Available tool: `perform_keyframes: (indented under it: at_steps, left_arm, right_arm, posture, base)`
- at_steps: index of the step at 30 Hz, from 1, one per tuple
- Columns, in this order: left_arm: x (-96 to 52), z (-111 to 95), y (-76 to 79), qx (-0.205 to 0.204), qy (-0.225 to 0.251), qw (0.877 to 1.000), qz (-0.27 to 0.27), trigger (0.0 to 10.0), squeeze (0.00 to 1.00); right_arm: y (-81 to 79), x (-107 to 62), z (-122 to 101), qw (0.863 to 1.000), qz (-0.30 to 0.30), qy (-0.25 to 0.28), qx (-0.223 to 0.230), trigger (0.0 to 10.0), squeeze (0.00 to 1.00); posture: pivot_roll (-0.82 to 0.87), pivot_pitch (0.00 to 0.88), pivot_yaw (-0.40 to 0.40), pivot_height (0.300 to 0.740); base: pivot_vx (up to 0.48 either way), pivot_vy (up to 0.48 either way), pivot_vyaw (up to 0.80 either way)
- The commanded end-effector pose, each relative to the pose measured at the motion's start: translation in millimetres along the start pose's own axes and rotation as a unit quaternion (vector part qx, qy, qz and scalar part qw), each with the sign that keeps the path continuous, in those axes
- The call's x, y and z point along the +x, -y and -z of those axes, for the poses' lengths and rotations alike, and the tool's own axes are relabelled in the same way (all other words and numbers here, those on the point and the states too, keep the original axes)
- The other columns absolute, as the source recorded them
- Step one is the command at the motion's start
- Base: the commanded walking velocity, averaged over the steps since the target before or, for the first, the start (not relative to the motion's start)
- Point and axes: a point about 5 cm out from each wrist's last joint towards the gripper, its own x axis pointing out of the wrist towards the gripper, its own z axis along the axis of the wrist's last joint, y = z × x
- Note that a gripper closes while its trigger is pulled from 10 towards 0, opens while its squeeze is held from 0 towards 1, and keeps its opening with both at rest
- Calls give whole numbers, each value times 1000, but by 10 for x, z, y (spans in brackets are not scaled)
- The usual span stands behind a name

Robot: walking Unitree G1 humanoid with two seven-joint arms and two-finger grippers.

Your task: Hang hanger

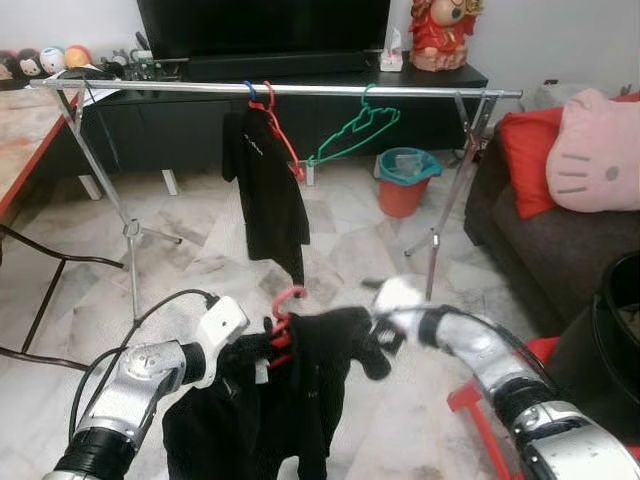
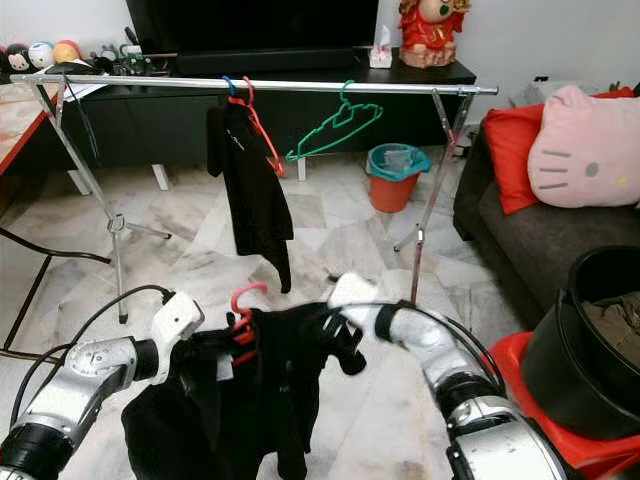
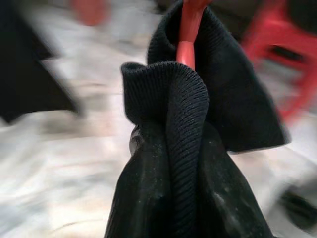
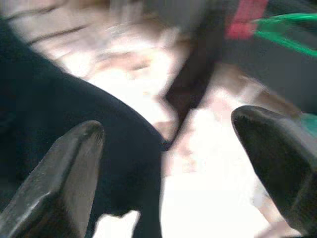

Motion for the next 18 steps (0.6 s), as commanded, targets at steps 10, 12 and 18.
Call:
perform_keyframes:
  at_steps: [10,12,18]
  left_arm:
    - [-141,184,-287,-11,13,972,-236,10000,0]
    - [-133,179,-267,-20,27,968,-248,10000,0]
    - [-150,205,-186,-71,77,947,-305,10000,0]
  right_arm:
    - [280,-546,535,936,311,-31,163,10000,0]
    - [260,-585,589,923,333,-27,192,10000,0]
    - [22,-735,860,889,383,-51,248,10000,0]
  posture:
    - [17,0,-30,740]
    - [13,0,-29,740]
    - [7,0,-26,740]
  base:
    - [0,0,0]
    - [0,0,0]
    - [0,0,0]
